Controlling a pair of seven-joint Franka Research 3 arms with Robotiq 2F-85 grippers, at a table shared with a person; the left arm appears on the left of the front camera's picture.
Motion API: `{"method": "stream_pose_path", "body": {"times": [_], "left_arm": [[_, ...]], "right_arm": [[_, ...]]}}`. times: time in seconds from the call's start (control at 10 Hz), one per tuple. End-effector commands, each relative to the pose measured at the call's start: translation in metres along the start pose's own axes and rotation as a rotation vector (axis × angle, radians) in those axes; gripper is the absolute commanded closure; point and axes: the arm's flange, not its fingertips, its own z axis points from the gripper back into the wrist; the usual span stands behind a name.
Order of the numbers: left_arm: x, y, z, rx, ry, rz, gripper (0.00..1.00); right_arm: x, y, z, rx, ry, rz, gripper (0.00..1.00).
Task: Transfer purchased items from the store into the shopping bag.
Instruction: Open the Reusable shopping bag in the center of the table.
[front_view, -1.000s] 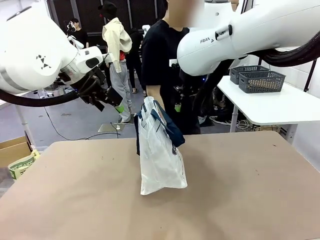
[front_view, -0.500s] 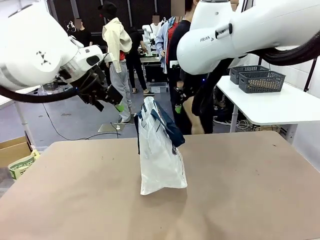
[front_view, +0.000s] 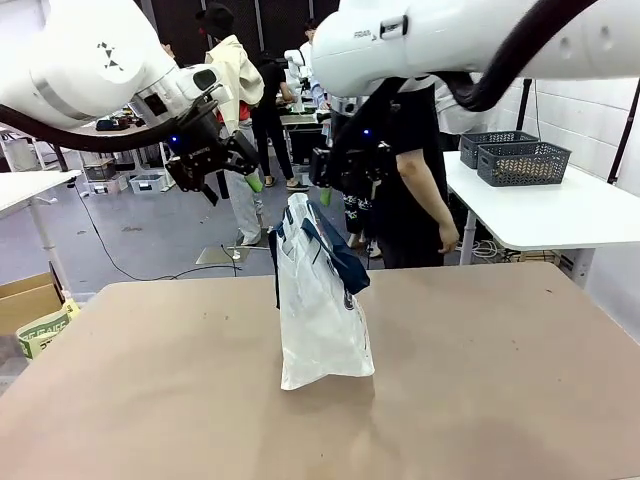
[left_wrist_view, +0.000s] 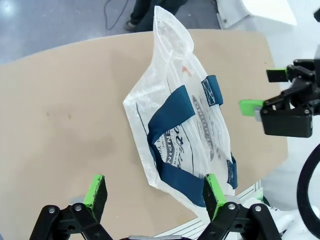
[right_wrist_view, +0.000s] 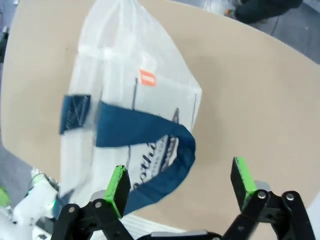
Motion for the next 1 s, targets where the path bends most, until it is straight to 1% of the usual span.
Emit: {"method": "stream_pose_path", "body": {"times": [0.0,0.1,0.2,0.3,0.4,0.5,0.6,0.9], "left_arm": [[-0.004,0.004,-0.001,-0.045,0.010,-0.001,0.00],[0.000,0.000,0.000,0.000,0.000,0.000,0.00],[0.000,0.000,0.000,0.000,0.000,0.000,0.00],[0.000,0.000,-0.003,-0.016,0.006,0.010,0.00],[0.000,0.000,-0.006,-0.008,0.028,0.039,0.00],[-0.001,0.001,-0.008,-0.024,0.025,0.023,0.00],[-0.005,0.002,-0.008,-0.038,0.008,-0.024,0.00],[-0.008,0.008,-0.016,-0.082,0.006,-0.031,0.00]], "right_arm": [[0.037,0.019,0.003,-0.045,0.010,0.010,0.00],[0.000,0.000,0.000,0.000,0.000,0.000,0.00],[0.000,0.000,0.000,0.000,0.000,0.000,0.00],[0.015,0.012,-0.004,-0.002,0.002,0.013,0.00],[0.018,0.015,-0.003,0.049,-0.032,0.016,0.00],[0.023,0.020,-0.004,0.037,-0.042,0.021,0.00],[0.027,0.028,-0.005,0.039,-0.032,0.021,0.00],[0.036,0.041,-0.013,0.037,-0.008,0.033,0.00]]}}
